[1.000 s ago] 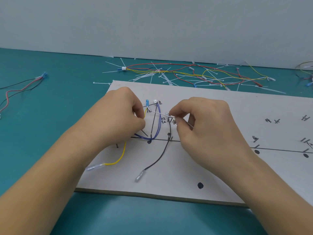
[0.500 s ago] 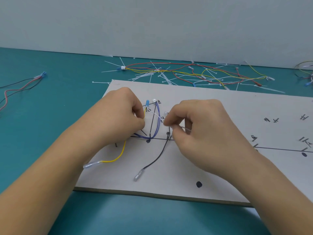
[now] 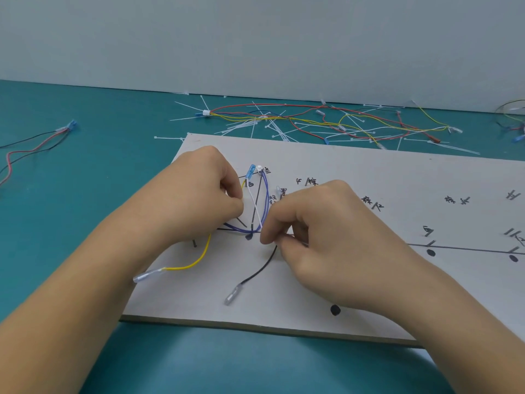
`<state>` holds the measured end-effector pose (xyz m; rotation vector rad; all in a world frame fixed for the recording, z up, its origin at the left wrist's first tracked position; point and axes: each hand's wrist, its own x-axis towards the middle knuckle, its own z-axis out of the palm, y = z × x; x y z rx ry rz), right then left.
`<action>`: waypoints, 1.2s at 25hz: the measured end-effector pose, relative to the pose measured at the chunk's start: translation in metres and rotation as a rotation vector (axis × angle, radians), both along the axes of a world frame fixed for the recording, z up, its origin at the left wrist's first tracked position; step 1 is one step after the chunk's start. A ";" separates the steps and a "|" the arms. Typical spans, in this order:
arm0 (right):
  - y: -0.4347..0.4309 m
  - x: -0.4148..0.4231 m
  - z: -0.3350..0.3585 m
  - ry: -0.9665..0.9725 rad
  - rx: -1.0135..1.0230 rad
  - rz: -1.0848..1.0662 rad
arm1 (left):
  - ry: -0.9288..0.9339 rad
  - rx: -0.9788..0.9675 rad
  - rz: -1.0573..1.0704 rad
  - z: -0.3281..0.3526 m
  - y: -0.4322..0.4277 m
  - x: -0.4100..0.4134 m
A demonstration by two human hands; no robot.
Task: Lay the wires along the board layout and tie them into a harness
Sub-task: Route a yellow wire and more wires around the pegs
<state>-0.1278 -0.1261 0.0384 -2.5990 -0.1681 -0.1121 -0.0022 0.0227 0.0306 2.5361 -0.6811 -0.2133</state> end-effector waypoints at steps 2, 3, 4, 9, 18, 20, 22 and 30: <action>-0.001 0.001 0.000 -0.001 0.007 -0.005 | 0.017 -0.001 0.001 0.000 0.001 0.000; -0.001 0.001 -0.001 -0.004 0.019 -0.012 | 0.023 -0.002 0.007 -0.001 0.002 0.001; -0.001 0.001 -0.002 -0.011 0.034 -0.021 | 0.025 -0.006 0.019 -0.001 0.002 0.002; -0.006 0.004 -0.008 -0.213 0.133 -0.132 | -0.034 -0.142 0.139 -0.003 0.002 0.008; -0.009 0.004 -0.004 -0.335 0.636 -0.264 | 0.422 -0.661 0.154 0.000 0.001 0.014; -0.009 0.006 -0.005 -0.251 0.693 -0.270 | 0.498 -0.799 0.147 0.004 0.006 0.017; -0.009 0.007 -0.007 -0.162 0.759 -0.256 | 0.539 -0.870 0.129 0.008 0.011 0.020; -0.009 0.007 -0.005 0.168 0.984 -0.124 | 0.542 -0.851 0.031 0.003 0.007 0.013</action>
